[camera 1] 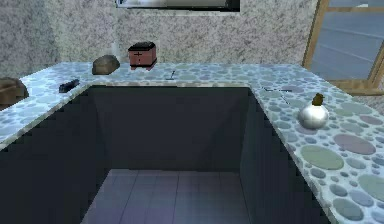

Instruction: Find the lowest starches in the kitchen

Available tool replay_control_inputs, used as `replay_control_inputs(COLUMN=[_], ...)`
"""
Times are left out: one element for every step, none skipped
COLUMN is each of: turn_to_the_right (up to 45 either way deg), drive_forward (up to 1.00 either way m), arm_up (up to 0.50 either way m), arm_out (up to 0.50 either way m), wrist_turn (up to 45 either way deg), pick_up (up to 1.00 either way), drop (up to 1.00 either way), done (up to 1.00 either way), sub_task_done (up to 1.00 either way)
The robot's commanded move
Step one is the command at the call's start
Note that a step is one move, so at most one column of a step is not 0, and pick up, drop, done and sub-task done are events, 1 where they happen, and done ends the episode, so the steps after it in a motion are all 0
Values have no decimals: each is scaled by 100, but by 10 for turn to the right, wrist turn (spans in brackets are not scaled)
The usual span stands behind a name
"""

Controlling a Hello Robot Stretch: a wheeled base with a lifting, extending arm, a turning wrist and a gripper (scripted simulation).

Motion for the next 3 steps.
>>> replay_control_inputs(turn_to_the_right=[-30, 0, -420], drive_forward=[0, 100, 0], arm_up=[0, 0, 0], arm_out=[0, 0, 0], wrist_turn=[0, 0, 0], pick_up=[0, 0, 0], drop=[0, 0, 0], done=[0, 0, 0], sub_task_done=[0, 0, 0])
